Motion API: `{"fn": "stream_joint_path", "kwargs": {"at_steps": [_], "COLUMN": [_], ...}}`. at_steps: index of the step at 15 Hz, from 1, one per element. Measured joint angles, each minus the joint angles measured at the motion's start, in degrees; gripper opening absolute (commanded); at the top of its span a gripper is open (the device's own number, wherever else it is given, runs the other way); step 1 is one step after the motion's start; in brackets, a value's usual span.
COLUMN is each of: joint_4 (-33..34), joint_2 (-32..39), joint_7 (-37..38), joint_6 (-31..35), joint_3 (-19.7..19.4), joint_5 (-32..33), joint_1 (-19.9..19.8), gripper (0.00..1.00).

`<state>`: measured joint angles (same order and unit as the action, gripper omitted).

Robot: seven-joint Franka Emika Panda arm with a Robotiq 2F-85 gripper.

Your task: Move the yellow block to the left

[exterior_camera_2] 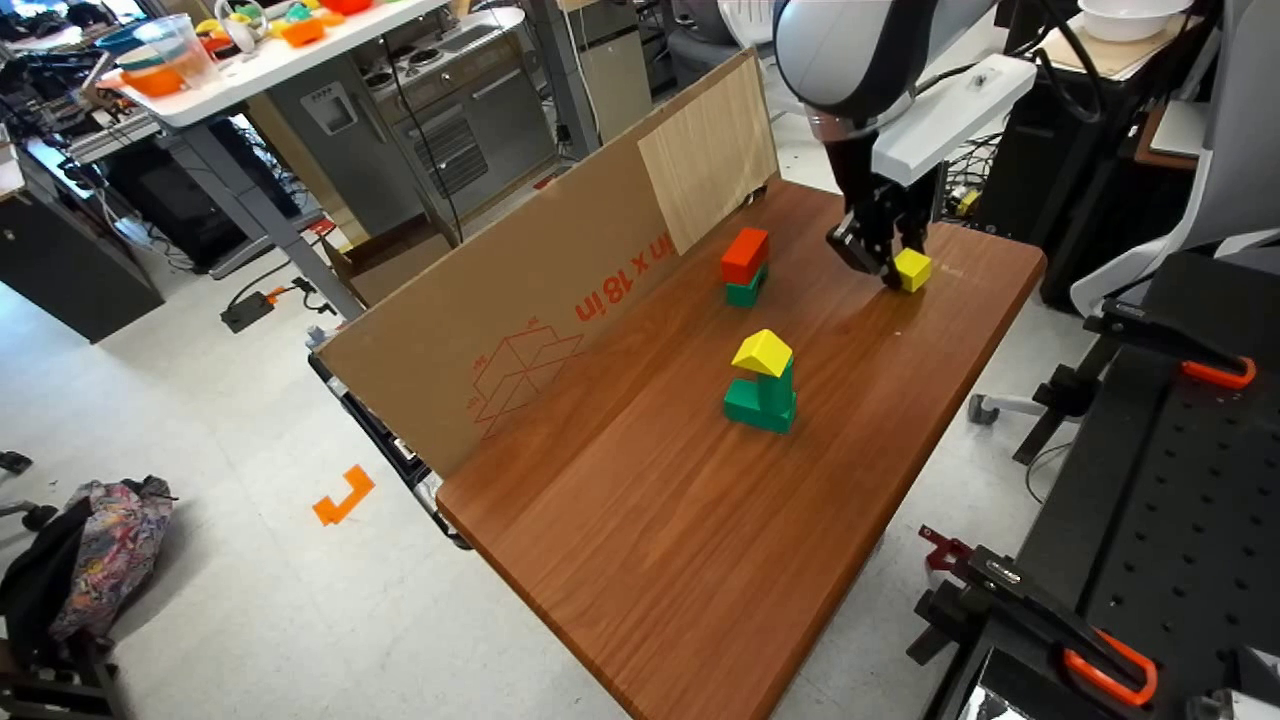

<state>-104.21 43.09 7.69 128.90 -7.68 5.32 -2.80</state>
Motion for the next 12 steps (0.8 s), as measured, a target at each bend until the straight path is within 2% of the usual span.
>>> {"fn": "stream_joint_path", "kwargs": {"at_steps": [7,12], "joint_4": [-1.9,-5.3], "joint_2": [-2.5,-3.5], "joint_7": [-2.0,-3.0], "joint_6": [0.0,0.1], "joint_3": [2.4,4.8], "joint_5": [0.0,0.0], "joint_1": [0.5,2.3], "gripper": [0.10,0.10]}}
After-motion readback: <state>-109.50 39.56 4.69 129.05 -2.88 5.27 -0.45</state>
